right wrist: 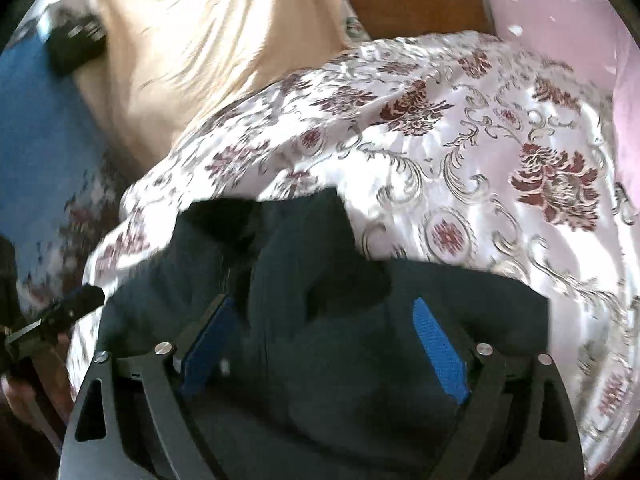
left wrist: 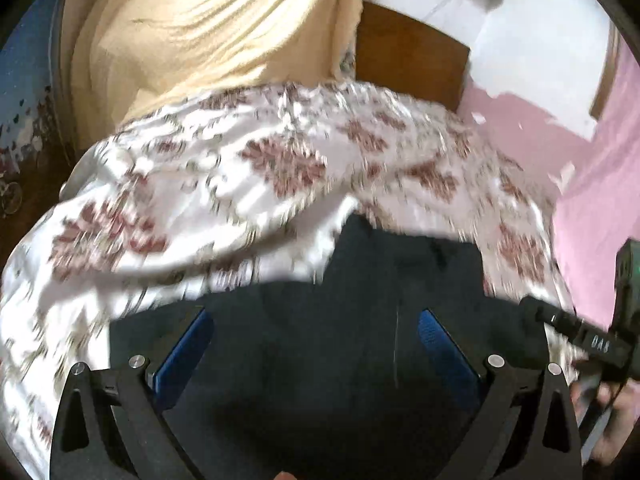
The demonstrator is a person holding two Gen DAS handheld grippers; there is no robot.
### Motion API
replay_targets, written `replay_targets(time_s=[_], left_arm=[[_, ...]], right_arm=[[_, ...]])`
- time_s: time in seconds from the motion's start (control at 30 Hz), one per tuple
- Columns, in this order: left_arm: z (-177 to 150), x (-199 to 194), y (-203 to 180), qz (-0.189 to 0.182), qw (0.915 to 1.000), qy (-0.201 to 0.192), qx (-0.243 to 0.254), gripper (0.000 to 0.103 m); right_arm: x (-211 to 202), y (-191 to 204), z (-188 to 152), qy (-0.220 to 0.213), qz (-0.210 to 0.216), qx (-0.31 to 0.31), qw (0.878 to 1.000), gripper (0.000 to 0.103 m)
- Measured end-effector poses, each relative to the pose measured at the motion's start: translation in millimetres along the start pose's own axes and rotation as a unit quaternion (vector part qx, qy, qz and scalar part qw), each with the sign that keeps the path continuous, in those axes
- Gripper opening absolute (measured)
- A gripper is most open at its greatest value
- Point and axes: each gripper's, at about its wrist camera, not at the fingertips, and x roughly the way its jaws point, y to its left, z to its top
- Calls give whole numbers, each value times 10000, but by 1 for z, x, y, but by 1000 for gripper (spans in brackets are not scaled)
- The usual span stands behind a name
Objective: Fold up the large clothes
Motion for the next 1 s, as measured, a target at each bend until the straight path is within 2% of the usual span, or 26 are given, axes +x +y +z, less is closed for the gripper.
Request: replay_targets(time_s=[0.13,0.2,0.27,0.3,0.37,0.4,0.43,0.47,0.5,0.57,0.67,0.8,0.9,1.0], left_arm=[[31,48,1,86,9989,146,-428,103],[32,65,2,163,9978,277,-583,103],[31,87,1,434,9956,550,-630,103],[30,91,-1,439,9953,617,-603,103],[26,95,-6,419,9953,657,-570,98],[26,94,-6,344,9959,600,-575,91],[25,89,-6,168,9967,517,-610,68],[27,87,-7,50,9966,521,-630,50],[28,85,-7,-86,9964,561,-630,44],[27,73,-11,-180,9974,548,-433,13],[22,52,-13,-220,9984,424,-286,8],[4,-3,-5,-454,9987,-102,-216,7],[-20,-57,6,-720,9962,-448,-196,6],[-47,-97,7,-784,9948,-652,1,6]], right_arm=[[35,5,24,-124,-181,405,9989,91],[55,9,34,-178,-382,509,9978,91],[68,11,37,-177,-539,540,9969,86],[72,12,39,-158,-545,548,9969,69],[82,15,40,-17,-489,538,9974,47],[84,15,40,35,-421,525,9977,40],[83,17,39,42,-315,514,9982,29],[80,18,37,15,-296,487,9984,27],[75,20,35,-39,-298,423,9987,24],[60,23,30,-165,-196,294,9992,20],[34,24,23,-301,-107,94,9994,15],[-19,28,5,-565,23,-309,9979,13],[-66,26,-17,-877,168,-501,9947,12],[-109,26,-46,-1125,248,-755,9905,11]])
